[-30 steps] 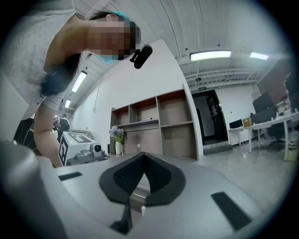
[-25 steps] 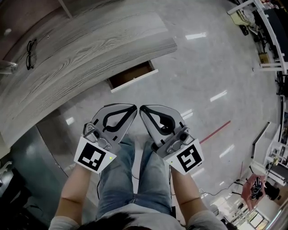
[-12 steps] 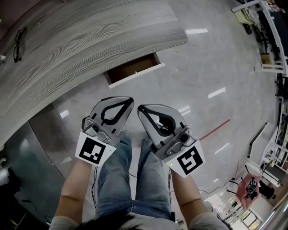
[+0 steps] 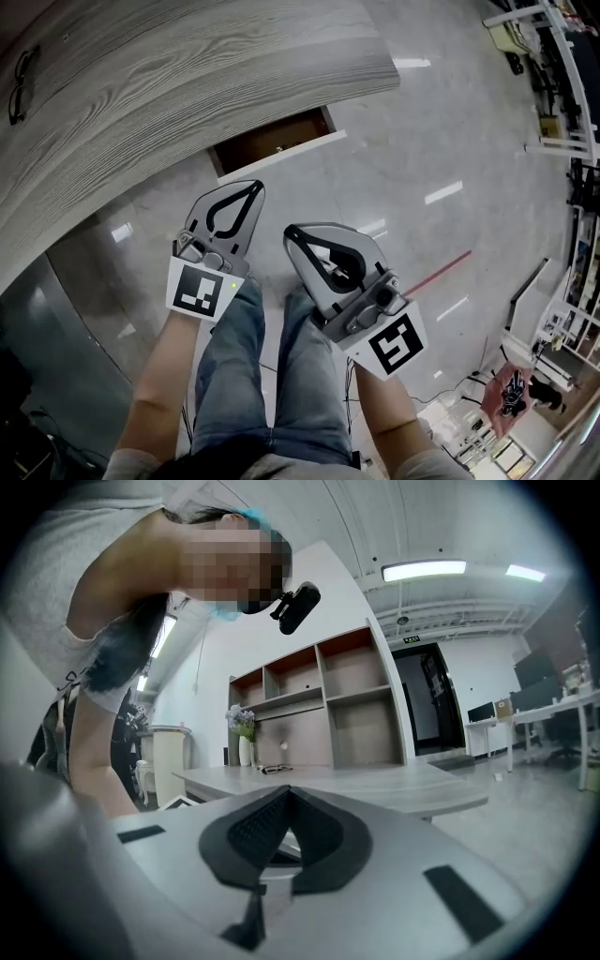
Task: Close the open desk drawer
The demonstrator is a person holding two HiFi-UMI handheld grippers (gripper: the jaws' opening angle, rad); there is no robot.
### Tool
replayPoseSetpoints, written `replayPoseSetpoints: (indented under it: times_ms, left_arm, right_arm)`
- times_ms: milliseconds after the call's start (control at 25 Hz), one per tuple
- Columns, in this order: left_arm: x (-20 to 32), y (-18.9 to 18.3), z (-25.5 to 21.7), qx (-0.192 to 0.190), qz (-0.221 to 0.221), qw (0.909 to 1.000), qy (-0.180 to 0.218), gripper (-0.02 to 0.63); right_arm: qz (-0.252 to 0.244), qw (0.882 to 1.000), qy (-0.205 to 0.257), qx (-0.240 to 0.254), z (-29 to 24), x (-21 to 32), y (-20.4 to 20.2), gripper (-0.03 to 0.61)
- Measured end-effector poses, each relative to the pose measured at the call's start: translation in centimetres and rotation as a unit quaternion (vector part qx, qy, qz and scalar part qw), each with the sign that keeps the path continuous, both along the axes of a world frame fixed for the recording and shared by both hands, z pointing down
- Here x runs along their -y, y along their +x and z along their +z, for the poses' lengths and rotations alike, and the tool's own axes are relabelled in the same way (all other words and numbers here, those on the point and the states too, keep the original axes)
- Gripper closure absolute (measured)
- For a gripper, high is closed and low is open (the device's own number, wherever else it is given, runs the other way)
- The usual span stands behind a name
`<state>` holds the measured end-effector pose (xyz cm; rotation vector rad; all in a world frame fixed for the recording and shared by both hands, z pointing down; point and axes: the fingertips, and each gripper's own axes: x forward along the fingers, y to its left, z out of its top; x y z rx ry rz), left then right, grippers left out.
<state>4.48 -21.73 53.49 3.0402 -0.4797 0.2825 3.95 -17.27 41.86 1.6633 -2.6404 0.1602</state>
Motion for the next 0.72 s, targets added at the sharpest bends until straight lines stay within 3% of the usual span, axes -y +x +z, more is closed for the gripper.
replayPoseSetpoints:
  times_ms: [240, 520, 720]
  left_arm:
    - [0.3, 0.1, 0.2, -0.003, -0.029, 0.9996, 0.003, 0.603]
    - [1.7, 0.0, 0.2, -0.02, -0.115, 0.9929, -0.022, 0.604]
    - [1.8, 0.3, 0.1, -0.009, -0.123, 0.9924, -0.001, 0.604]
  right_arm:
    - [0.002, 1.0, 0.003, 0.001, -0.3, 0.0, 0.0, 0.569]
    - [0.004, 1.0, 0.005, 0.002, -0.4, 0.0, 0.0, 0.569]
    - [0.006, 1.0, 0.005, 0.001, -0.4, 0.0, 0.1, 0.569]
